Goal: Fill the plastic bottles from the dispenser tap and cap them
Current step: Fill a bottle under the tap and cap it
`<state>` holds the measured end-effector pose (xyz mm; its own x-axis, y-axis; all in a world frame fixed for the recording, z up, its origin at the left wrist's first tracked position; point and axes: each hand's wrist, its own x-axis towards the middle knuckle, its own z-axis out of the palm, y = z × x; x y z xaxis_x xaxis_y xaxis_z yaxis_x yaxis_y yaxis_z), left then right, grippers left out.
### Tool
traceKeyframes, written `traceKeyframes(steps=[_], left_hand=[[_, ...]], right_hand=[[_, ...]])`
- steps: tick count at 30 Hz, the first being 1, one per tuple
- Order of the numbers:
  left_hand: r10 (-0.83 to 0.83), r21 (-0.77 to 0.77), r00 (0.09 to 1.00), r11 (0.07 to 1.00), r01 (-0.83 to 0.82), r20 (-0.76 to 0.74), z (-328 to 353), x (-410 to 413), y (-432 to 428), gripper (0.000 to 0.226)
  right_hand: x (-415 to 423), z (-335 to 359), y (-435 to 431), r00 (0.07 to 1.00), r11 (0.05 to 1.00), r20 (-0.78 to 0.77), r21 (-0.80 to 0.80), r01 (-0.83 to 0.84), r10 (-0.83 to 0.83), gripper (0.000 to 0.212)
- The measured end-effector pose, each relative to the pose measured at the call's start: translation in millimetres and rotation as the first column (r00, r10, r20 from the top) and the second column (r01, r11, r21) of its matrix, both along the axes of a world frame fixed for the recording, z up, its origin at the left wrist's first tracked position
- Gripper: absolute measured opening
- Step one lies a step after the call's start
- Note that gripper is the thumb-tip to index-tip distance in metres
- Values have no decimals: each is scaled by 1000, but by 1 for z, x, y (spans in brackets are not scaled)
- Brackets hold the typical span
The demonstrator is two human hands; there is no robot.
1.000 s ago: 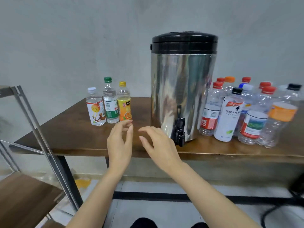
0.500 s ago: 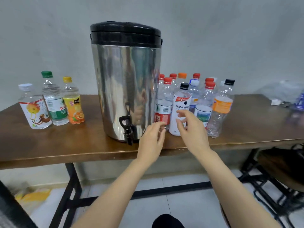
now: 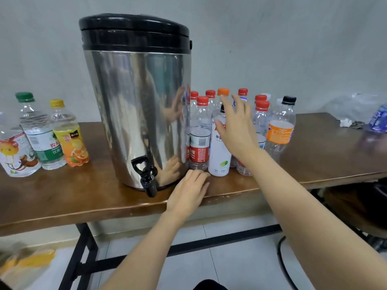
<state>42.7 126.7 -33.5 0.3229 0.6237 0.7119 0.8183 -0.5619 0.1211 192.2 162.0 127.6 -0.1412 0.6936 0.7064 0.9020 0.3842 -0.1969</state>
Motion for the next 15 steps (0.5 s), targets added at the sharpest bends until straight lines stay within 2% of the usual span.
traceKeyframes(steps=[4,10,13,15], left_hand=[[1,-9,1000,1000,-1,28,0,0,0,24],[-16,-125,996,992,27,88,5,0,-6,28],[-47,-201,961,974,104,271,12,-5,-15,29],[-62,-174,906,974,148,418,19,-8,-26,31]], right_hand=[[3,-3,7,999,999,-12,-15,-34,34,50],[2,-2,-12,928,966,-268,76,-246,257,20],[4,0,-27,896,948,-309,72,-311,318,21],[4,4,-41,872,930,-330,64,-362,362,27]])
